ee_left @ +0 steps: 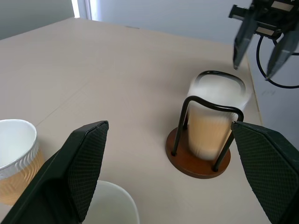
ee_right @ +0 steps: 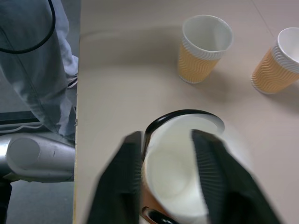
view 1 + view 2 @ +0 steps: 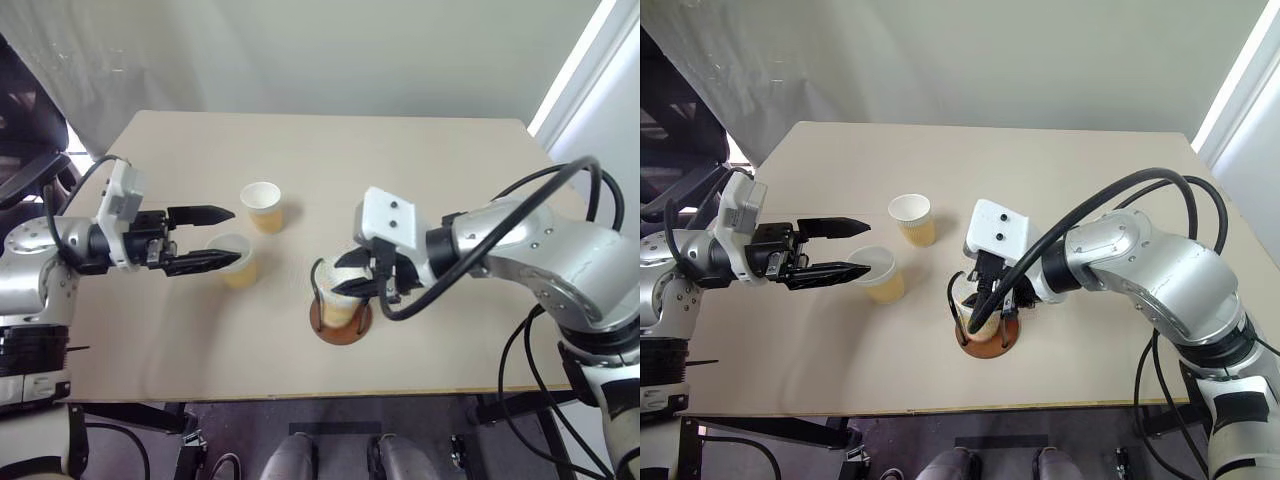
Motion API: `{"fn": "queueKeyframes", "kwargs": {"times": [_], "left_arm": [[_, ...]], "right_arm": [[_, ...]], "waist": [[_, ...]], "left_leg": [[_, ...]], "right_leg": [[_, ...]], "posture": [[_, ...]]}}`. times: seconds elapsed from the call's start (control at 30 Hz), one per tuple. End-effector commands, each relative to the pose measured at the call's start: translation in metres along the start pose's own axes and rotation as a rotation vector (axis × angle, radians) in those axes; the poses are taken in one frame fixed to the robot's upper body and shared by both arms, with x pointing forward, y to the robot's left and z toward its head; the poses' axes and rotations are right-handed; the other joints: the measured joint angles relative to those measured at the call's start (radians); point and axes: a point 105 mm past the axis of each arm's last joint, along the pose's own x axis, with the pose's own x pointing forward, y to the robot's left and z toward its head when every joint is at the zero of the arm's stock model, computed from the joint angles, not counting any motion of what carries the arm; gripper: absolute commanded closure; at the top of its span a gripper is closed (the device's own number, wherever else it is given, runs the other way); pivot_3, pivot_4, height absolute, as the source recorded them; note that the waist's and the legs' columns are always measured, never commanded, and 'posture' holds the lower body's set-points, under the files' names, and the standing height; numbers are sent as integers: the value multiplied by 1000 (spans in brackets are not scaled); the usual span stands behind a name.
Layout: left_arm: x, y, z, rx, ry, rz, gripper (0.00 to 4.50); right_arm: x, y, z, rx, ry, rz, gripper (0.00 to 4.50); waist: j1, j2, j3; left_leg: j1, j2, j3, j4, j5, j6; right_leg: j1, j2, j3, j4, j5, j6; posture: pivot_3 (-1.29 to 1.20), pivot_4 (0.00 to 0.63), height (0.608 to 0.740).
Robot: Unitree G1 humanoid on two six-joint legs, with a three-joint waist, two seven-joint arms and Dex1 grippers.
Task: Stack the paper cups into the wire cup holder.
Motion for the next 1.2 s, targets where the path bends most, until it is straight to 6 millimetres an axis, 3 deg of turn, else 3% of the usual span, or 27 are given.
{"fn": "queueKeyframes", "kwargs": {"times": [0.03,0.07,0.27,0.4,0.53,0.7,0.83,1.03,1.2], "left_arm": [[0,-1,7,41,9,-10,0],[0,-1,8,43,10,-11,0],[4,5,8,79,105,-54,0],[7,13,13,133,183,-86,0],[11,9,6,123,255,-144,0],[4,17,-2,151,363,-131,0],[0,26,3,195,405,-112,0],[0,31,8,228,447,-128,0],[-2,32,4,242,522,-155,0]], "right_arm": [[-3,-2,10,-41,-22,-28,1488],[-5,-4,10,-46,-22,-37,1178],[-41,-35,6,-60,16,-191,1178],[-85,-55,-6,-58,66,-338,1178],[-134,-73,-8,-55,108,-540,1178],[-154,-71,0,-90,95,-581,1178],[-167,-49,22,-164,-26,-504,1178],[-185,-40,21,-165,-55,-507,1178],[-194,-26,33,-182,-162,-450,1178]], "waist": [[0,0,0],[0,0,0],[8,0,0],[15,-1,0],[13,0,0],[6,0,0],[8,0,0],[15,0,0],[14,0,0]], "left_leg": [[0,0,0,0,0,0],[0,0,0,0,0,0],[-1,0,0,0,0,0],[-5,0,0,0,0,0],[-5,0,0,-1,-1,0],[-6,2,0,-2,-1,-1],[-11,2,0,-1,0,-1],[-12,2,0,1,-1,0],[-12,1,0,2,0,0]], "right_leg": [[0,0,0,0,0,0],[0,0,0,0,0,0],[-1,0,0,0,1,-2],[-4,-1,-1,0,2,-2],[-5,-1,0,-1,2,-2],[-7,1,0,-1,2,-1],[-11,1,0,0,3,0],[-10,1,0,-2,4,1],[-11,1,0,-1,4,2]], "posture": [[0,150,740],[0,150,740],[0,150,740],[0,150,740],[0,150,740],[0,150,740],[0,150,740],[0,150,740],[0,150,740]]}}
